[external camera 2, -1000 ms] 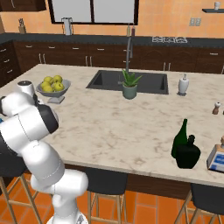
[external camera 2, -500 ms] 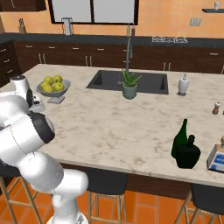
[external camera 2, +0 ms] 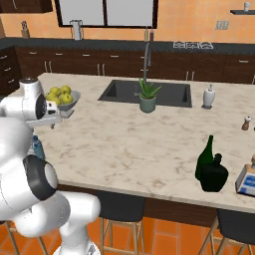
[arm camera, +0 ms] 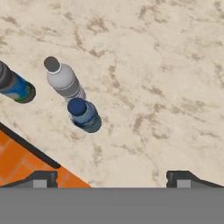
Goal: Move the plastic bottles in the middle to the plastics group, and the glass bottles in the middle to the glass group.
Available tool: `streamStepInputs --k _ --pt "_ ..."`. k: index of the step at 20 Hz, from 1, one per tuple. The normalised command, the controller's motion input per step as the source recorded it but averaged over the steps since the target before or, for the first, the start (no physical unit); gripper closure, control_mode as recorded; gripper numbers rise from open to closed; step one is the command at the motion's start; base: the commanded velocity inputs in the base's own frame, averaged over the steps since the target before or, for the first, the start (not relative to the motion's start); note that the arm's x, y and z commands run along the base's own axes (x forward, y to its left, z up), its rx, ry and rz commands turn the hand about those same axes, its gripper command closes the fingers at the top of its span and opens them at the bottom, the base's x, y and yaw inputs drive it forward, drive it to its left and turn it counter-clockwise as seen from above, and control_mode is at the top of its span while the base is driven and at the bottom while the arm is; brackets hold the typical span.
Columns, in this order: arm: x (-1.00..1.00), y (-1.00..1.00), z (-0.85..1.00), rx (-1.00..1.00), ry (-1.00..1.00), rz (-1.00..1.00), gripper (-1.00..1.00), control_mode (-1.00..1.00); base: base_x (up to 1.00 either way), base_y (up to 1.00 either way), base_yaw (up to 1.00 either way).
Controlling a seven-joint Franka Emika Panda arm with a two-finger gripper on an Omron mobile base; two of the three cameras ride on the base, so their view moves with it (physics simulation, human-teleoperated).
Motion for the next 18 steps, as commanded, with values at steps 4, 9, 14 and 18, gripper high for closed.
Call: streamStepInputs --k 4,9,14,18 --pt "-0.43 -1.0 0.24 0.04 0.0 -0.15 -1.0 -1.0 0.0 0.0 0.0" --pt "-0.74 -1.0 0.25 0.07 0.0 -0.19 -1.0 -1.0 0.0 0.0 0.0" --pt "-0.77 -0.97 0.16 0.06 0.0 -0.28 -1.0 -1.0 0.0 0.0 0.0" --pt "-0.87 -0.94 0.01 0.04 -0.01 -0.32 -1.0 -1.0 0.0 0.0 0.0"
